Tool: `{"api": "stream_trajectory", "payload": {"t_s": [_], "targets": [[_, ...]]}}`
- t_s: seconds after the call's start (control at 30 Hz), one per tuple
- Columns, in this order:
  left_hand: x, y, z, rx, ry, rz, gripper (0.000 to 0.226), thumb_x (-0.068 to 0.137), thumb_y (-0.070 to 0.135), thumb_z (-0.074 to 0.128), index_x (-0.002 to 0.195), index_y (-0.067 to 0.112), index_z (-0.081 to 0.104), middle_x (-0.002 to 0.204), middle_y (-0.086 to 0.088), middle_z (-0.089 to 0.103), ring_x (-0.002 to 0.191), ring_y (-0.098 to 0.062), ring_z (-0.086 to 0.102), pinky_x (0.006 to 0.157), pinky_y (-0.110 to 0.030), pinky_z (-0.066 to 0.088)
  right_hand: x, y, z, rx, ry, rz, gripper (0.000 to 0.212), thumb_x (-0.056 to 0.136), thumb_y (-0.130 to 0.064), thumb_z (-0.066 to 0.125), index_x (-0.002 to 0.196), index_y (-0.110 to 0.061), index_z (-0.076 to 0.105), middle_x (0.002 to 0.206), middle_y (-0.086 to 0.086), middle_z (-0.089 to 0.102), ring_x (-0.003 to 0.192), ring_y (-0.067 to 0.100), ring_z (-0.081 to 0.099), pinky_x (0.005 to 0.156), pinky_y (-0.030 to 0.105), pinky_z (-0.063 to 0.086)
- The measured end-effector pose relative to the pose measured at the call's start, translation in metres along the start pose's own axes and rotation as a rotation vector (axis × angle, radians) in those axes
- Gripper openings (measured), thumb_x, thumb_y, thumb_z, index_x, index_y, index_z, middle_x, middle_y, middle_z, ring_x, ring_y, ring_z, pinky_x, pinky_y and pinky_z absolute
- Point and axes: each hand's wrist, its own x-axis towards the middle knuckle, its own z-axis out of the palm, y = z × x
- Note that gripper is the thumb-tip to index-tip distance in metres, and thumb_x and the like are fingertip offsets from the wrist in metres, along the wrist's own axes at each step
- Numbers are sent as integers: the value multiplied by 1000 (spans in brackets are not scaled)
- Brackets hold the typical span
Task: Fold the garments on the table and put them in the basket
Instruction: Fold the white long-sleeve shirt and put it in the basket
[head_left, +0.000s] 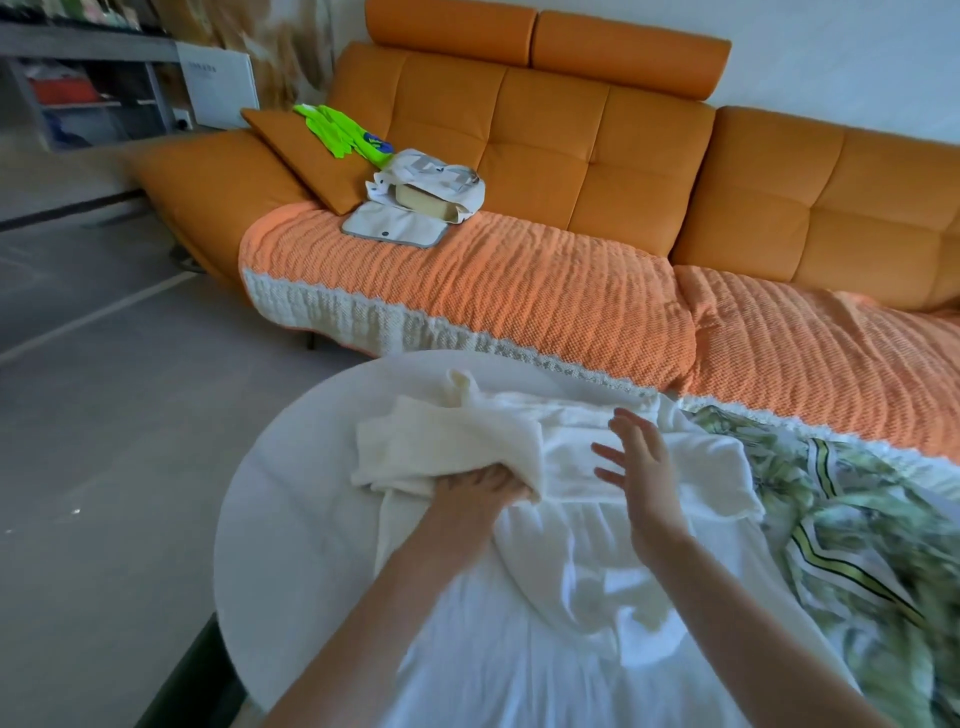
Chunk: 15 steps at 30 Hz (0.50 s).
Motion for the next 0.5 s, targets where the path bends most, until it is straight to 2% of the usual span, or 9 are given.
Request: {"api": "stream_trajectory", "payload": {"t_s": [0.07,0.1,0.17,0.27,0.33,0.4,0.43,0.47,0.5], "targets": [[-1,1,5,71,-56,-10,57,63,14,28,111,37,50,112,8,66,99,-15,66,70,-38,54,14,4,-5,-182,-43,-1,42,94,-32,51,133,-18,46,133,-1,50,111,19,53,92,36,43],[0,-3,9,124,-63,11,55,62,15,30,105,38,54,106,9,67,93,-14,67,64,-36,55,17,7,-2,-287,-80,-38,46,92,-34,55,135,-19,45,135,-2,47,114,16,50,92,32,40],[0,-3,5,172,-132,-18,56,61,15,31,104,38,57,105,10,67,90,-13,67,62,-35,54,20,14,12,-516,-188,-190,51,86,-36,63,133,-21,49,137,-1,45,122,17,42,97,29,35],[-2,-2,7,265,-112,-9,56,58,7,42,102,35,64,103,5,69,85,-19,68,63,-37,53,19,27,44,-829,-345,-436,54,79,-44,68,129,-25,55,138,-3,43,126,20,32,107,34,27],[-4,2,8,280,-102,-33,49,54,1,54,91,27,72,94,-2,72,77,-28,68,63,-41,54,19,29,66,-925,-421,-474,53,77,-47,69,126,-28,58,134,-5,45,123,20,32,106,33,28],[-2,3,7,283,-71,-61,46,47,0,58,85,19,74,83,-8,72,71,-34,67,61,-45,54,24,29,83,-1020,-472,-481,49,78,-47,68,122,-29,60,129,-5,47,119,21,34,103,31,27],[-2,4,6,270,-43,-57,48,48,-2,56,89,16,74,85,-11,72,76,-39,66,66,-51,53,27,28,89,-1055,-474,-484,44,79,-46,67,118,-28,63,125,-4,50,117,21,36,102,31,28],[0,8,2,216,-50,-59,54,54,-5,53,100,15,72,100,-14,70,94,-45,63,77,-61,47,29,25,93,-1064,-447,-498,37,81,-44,66,113,-26,66,121,-3,53,115,21,38,100,31,31],[1,12,2,184,-51,-66,61,65,-9,48,118,18,64,125,-13,60,119,-44,50,93,-67,34,30,21,95,-1041,-399,-496,30,84,-40,63,108,-23,68,117,-2,56,111,20,43,95,31,36]]}}
